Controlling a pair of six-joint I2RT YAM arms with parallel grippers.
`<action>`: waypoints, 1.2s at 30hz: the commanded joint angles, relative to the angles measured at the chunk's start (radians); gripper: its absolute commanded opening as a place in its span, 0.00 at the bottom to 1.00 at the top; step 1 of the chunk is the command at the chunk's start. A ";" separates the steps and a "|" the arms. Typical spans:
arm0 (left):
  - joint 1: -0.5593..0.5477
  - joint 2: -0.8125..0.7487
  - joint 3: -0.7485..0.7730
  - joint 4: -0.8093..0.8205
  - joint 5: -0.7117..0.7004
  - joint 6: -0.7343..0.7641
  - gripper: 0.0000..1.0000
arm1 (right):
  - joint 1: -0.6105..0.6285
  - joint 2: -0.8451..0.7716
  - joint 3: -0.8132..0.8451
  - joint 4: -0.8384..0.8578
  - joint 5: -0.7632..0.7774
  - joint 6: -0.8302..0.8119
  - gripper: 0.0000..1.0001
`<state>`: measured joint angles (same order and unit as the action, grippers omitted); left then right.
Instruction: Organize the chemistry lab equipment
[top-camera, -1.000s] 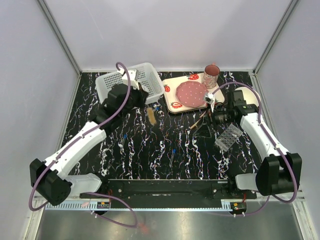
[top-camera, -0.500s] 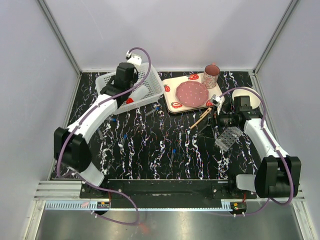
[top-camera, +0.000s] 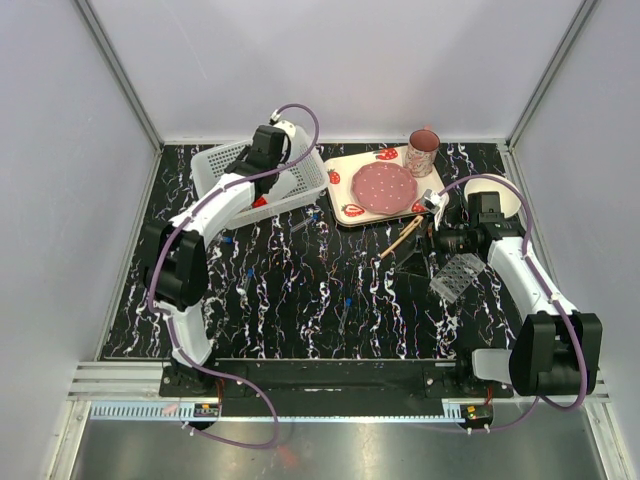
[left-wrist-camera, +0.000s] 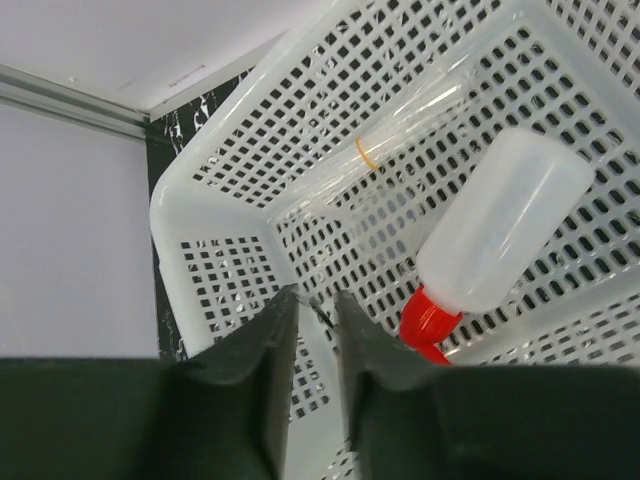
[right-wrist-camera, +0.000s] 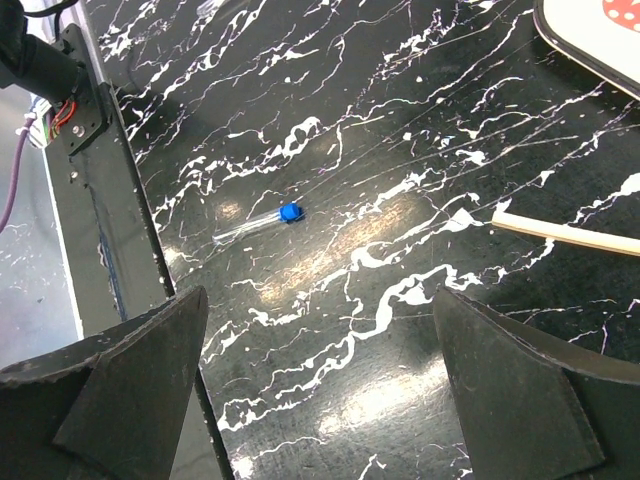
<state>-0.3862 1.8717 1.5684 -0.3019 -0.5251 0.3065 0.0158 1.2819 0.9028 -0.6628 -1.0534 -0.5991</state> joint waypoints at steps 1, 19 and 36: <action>0.012 -0.034 0.055 -0.012 -0.027 -0.041 0.41 | -0.002 -0.013 0.008 0.008 0.032 -0.031 1.00; 0.124 -0.889 -0.611 0.046 0.519 -0.408 0.99 | -0.005 0.071 0.056 0.130 0.320 0.244 1.00; 0.124 -1.299 -0.898 -0.075 0.533 -0.517 0.99 | 0.223 0.376 0.231 0.235 0.977 0.877 1.00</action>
<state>-0.2623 0.6144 0.6609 -0.3653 0.0078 -0.1902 0.2092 1.5673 1.0496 -0.4622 -0.1986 0.1570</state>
